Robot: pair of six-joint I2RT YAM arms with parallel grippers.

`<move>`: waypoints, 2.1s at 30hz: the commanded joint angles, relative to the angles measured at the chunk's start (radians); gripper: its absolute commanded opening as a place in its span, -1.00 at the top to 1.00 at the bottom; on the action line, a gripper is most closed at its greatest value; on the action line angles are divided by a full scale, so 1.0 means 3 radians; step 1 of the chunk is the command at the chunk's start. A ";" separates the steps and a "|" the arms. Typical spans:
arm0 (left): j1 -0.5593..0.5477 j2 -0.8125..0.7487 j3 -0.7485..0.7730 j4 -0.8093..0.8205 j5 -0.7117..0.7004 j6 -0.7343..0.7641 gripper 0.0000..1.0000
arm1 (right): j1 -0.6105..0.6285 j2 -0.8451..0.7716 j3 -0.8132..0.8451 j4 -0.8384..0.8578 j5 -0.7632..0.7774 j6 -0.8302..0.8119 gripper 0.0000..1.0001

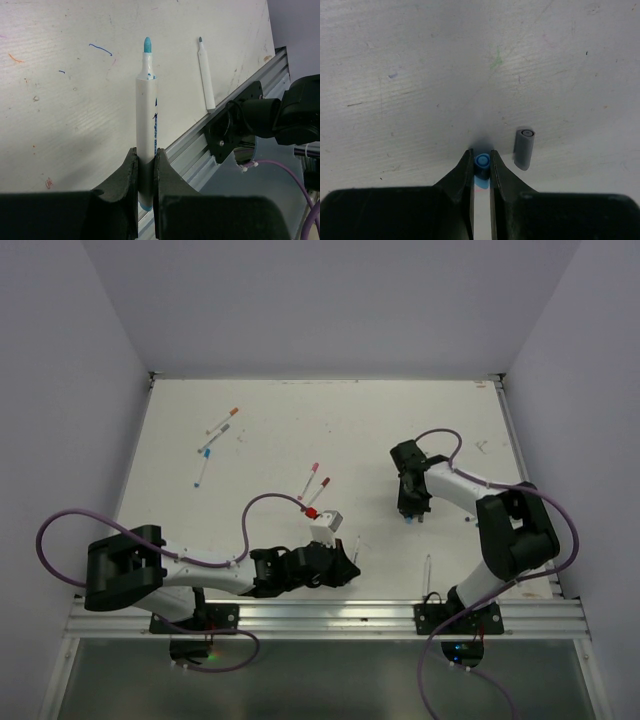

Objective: Open the pen caps

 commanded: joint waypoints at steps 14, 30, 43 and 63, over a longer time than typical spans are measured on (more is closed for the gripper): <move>-0.0014 -0.0026 0.0017 0.0059 -0.0107 -0.0025 1.00 | 0.0015 0.0135 0.0039 0.0004 0.0253 -0.0050 0.54; -0.0040 0.0158 0.0185 0.0090 -0.0066 -0.0015 1.00 | 0.0015 -0.0390 0.0105 -0.0021 0.0115 -0.0076 0.30; -0.0168 0.1338 0.1254 0.0064 0.0078 -0.0209 0.95 | 0.0015 -0.1741 0.1015 -0.1305 0.0370 0.0088 0.00; -0.0239 0.2234 0.2190 -0.0676 -0.0009 -0.0715 0.70 | 0.0015 -0.2038 0.0765 -0.1310 0.0258 0.0119 -0.04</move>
